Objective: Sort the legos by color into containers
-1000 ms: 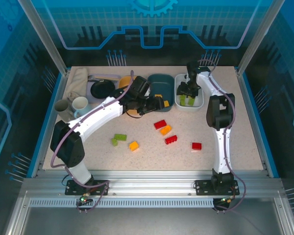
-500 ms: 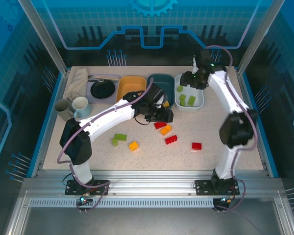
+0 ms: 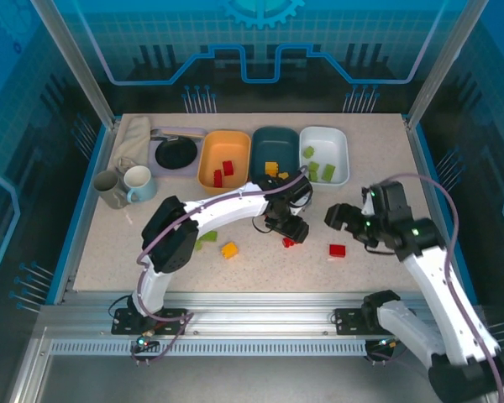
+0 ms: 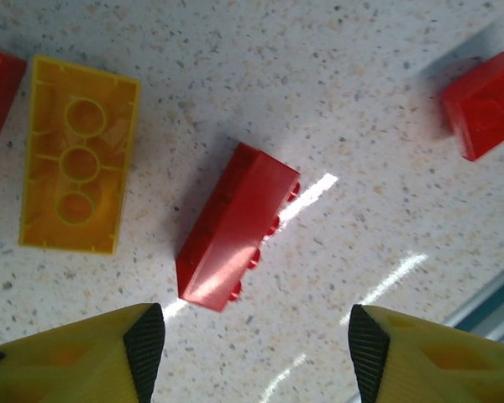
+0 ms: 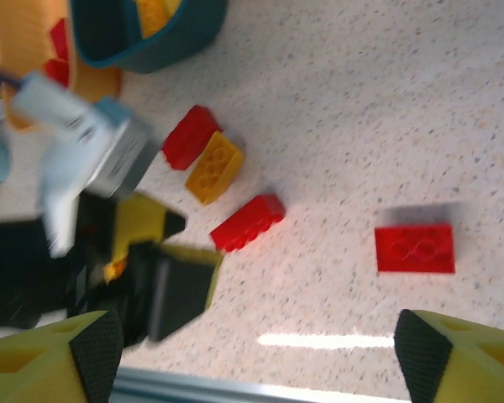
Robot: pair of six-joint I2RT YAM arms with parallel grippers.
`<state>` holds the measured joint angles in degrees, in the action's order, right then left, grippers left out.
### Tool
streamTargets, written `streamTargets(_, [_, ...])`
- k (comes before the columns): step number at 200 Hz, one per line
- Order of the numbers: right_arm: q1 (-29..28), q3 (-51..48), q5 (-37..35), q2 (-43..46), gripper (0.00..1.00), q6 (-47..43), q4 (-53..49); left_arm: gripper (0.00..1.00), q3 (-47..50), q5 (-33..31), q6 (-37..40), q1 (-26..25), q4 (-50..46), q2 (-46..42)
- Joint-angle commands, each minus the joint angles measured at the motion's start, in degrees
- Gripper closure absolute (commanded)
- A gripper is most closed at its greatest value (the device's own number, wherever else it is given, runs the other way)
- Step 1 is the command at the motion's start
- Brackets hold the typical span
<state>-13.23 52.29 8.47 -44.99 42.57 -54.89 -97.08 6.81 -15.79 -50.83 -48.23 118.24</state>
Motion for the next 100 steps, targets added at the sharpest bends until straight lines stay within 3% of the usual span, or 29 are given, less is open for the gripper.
streamTargets(1, [-0.10, -1.43, 3.81, 4.69, 0.11, 4.49, -4.81, 0.38, -3.70, -1.24, 3.55, -0.66, -2.26, 2.72])
streamTargets(83, [0.00, -3.51, 4.31, 9.57, 0.11, 6.88, -5.84, 0.48, -7.82, -5.28, 4.37, -1.47, -3.76, 9.43])
streamTargets(100, [0.03, -3.36, 4.61, 9.66, 0.11, 6.84, -5.75, 0.54, -8.05, -5.16, 4.37, -1.64, -3.58, 10.54])
